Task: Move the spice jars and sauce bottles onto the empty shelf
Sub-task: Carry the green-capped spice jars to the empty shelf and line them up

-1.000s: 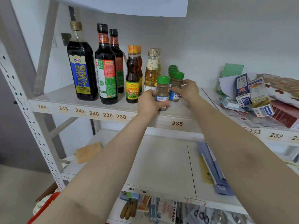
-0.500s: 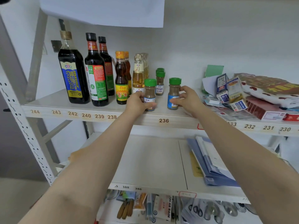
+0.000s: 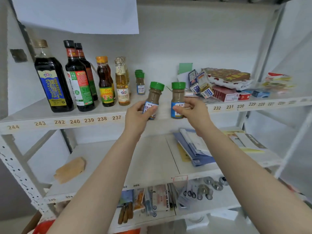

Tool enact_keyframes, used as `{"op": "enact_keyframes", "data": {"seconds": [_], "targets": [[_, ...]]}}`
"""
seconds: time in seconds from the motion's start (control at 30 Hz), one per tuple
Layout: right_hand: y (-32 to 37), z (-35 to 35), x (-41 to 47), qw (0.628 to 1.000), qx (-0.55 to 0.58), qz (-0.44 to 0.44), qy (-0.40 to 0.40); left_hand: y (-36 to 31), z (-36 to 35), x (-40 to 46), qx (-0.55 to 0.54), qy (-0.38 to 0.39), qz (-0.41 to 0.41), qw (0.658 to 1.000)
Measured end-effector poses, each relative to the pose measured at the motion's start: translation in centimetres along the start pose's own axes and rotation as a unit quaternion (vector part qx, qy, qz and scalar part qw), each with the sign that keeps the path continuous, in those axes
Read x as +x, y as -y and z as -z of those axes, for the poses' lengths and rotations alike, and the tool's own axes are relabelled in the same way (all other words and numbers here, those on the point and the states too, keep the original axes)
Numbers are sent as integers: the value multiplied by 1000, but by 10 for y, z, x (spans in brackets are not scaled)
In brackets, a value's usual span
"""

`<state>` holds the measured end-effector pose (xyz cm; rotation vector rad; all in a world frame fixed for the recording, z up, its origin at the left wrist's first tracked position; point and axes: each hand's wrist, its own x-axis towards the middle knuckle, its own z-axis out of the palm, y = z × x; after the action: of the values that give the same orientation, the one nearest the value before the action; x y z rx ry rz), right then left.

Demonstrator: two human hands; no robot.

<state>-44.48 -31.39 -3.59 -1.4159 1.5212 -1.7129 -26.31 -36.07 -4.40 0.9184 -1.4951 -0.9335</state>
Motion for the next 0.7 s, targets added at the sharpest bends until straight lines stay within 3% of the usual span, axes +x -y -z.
{"op": "enact_keyframes", "data": {"seconds": [0.1, 0.27, 0.5, 0.7], "targets": [[-8, 15, -51, 998, -1, -46, -35, 1, -5, -42, -92, 20, 58, 994], [-22, 36, -139, 991, -37, -107, -68, 17, -11, -106, -143, 87, 148, 975], [-40, 103, -242, 973, -53, -174, -145, 23, -57, -186, -126, 195, 202, 951], [-42, 190, -322, 950, -77, -199, -228, 2, -132, -260, -100, 289, 195, 932]]}}
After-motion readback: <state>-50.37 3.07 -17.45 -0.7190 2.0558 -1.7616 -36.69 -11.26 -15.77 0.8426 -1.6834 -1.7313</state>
